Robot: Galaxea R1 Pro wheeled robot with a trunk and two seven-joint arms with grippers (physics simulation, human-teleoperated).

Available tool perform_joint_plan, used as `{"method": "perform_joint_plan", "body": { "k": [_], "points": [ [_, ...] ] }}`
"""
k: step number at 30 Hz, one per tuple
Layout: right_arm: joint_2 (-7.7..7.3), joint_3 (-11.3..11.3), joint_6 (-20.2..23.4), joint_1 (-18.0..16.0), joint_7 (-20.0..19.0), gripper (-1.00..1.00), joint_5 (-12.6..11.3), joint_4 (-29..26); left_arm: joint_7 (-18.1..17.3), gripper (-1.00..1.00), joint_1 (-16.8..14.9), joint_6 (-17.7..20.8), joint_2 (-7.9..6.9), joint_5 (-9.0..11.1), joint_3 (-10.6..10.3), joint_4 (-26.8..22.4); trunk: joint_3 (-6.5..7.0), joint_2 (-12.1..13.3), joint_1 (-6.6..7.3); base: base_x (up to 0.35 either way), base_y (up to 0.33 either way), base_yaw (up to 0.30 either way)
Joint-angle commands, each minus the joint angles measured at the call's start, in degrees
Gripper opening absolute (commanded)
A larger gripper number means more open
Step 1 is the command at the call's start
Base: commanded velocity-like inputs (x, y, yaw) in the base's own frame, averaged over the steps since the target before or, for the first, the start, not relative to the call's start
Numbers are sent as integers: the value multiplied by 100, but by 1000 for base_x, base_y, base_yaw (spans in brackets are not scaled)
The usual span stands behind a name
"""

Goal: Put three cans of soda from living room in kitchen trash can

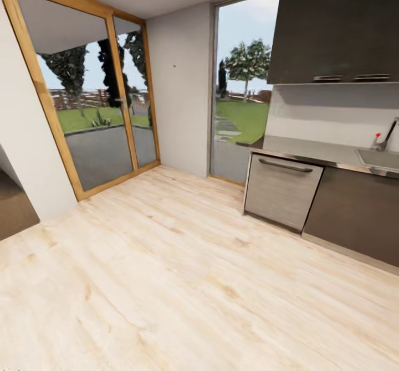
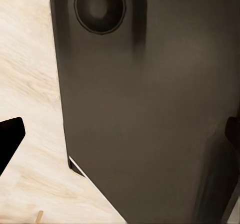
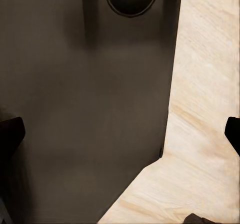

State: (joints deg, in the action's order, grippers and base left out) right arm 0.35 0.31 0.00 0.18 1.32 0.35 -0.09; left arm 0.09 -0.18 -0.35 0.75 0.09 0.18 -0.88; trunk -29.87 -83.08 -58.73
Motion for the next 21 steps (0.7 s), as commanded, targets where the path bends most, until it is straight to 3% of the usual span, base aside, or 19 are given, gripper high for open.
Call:
{"method": "perform_joint_plan", "body": {
  "k": [1,21],
  "points": [
    [0,1,0,0,2,100,0,0,0,100,0,0,1,0,0,0,-6,0,0,208,-175,222],
    [0,14,0,0,6,100,1,0,0,100,0,0,4,0,-1,0,-131,0,0,190,-155,222]
  ]
}}
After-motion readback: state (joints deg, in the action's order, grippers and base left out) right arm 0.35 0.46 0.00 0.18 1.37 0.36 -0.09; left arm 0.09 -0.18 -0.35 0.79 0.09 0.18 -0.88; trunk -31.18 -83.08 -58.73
